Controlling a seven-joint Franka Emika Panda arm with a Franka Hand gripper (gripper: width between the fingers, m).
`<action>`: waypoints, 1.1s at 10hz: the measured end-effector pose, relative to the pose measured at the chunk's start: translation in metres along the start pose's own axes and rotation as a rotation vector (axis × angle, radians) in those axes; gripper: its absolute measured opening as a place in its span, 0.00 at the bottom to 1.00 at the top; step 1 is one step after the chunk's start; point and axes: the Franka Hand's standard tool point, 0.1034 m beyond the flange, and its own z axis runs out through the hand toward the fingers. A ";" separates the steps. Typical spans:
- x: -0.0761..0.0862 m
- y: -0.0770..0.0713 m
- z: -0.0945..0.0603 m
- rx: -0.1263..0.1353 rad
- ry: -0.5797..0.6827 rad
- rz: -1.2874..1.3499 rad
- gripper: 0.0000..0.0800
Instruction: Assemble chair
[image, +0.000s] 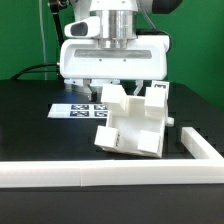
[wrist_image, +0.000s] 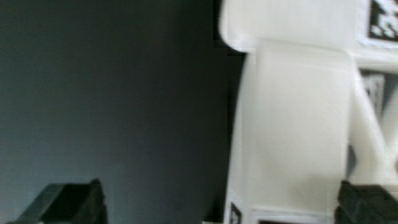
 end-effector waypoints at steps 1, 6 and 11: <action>-0.001 0.000 0.001 -0.001 -0.003 0.000 0.81; 0.018 -0.001 -0.018 0.029 -0.019 0.018 0.81; 0.052 -0.006 -0.040 0.056 -0.007 0.030 0.81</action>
Offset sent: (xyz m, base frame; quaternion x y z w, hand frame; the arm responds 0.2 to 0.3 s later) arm 0.0000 0.0000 0.0000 0.0000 0.0000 0.0000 1.0000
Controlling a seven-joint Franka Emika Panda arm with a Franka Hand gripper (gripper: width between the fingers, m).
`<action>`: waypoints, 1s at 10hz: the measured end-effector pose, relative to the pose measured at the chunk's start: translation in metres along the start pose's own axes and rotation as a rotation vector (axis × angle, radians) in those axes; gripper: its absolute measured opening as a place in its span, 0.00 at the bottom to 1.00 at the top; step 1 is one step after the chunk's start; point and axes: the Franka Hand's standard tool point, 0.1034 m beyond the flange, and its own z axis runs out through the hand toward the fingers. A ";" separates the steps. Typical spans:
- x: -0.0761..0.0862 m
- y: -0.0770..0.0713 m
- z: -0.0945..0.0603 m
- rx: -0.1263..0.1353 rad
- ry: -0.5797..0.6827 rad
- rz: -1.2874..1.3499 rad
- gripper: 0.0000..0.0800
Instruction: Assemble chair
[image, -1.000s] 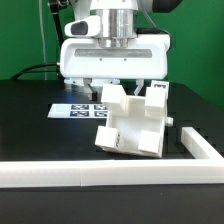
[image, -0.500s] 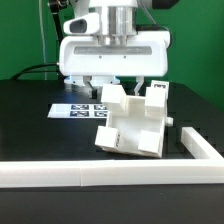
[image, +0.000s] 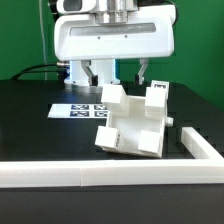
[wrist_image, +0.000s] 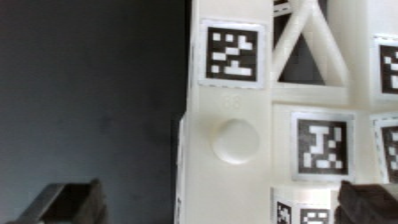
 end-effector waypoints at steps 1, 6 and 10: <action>0.000 0.000 0.000 0.000 0.000 0.000 0.81; 0.027 0.017 -0.005 -0.003 0.006 -0.021 0.81; 0.027 0.031 0.003 -0.015 -0.002 -0.060 0.81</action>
Offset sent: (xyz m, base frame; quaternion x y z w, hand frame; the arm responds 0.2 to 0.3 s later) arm 0.0373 -0.0191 0.0100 0.0270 -0.0100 -0.0310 0.9991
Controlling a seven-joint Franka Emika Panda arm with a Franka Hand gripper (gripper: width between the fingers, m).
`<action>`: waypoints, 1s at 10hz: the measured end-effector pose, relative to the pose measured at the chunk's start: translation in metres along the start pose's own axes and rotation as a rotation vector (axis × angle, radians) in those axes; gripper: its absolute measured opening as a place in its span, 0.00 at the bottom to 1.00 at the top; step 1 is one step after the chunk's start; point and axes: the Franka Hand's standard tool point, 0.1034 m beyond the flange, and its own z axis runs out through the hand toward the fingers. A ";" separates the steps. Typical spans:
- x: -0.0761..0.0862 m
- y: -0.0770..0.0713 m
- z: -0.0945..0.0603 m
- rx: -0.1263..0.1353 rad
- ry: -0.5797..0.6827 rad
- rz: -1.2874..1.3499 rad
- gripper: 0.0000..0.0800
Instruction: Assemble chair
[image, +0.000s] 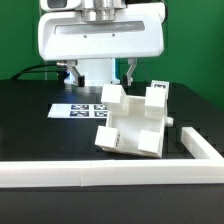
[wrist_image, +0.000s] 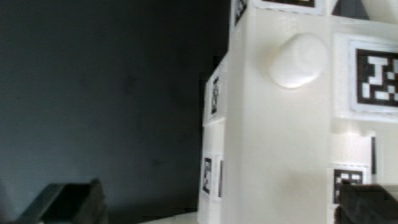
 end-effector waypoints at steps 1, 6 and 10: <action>0.005 0.005 0.000 -0.003 0.002 0.006 0.81; 0.026 0.020 0.008 -0.024 0.015 0.008 0.81; 0.038 0.019 0.012 -0.038 0.034 0.010 0.81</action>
Offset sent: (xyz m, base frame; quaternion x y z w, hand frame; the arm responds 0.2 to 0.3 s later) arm 0.0168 -0.0013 -0.0040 0.0087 0.0081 -0.0142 0.9998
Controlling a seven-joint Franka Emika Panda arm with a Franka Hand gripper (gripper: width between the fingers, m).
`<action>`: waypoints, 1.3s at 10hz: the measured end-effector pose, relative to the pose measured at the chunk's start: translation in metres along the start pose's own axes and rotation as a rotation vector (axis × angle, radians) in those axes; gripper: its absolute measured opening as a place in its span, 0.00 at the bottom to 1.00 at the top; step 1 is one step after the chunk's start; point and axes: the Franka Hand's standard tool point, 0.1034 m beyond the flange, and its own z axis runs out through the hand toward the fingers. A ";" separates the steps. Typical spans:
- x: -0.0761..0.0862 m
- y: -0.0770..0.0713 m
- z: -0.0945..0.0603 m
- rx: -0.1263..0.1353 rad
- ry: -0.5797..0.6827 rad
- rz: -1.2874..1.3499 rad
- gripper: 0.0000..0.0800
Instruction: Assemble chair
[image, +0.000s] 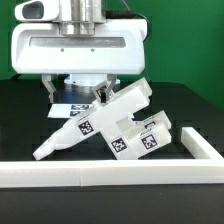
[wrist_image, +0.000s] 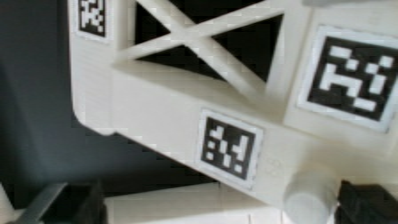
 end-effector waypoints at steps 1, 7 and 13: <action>0.000 0.001 0.000 -0.001 0.000 0.000 0.81; 0.001 -0.030 -0.014 0.024 0.003 0.100 0.81; -0.004 -0.067 -0.010 0.025 0.009 0.158 0.81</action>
Offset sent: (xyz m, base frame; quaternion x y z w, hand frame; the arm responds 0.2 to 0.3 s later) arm -0.0074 0.0091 0.0139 -0.0073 -0.0158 0.0192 0.9997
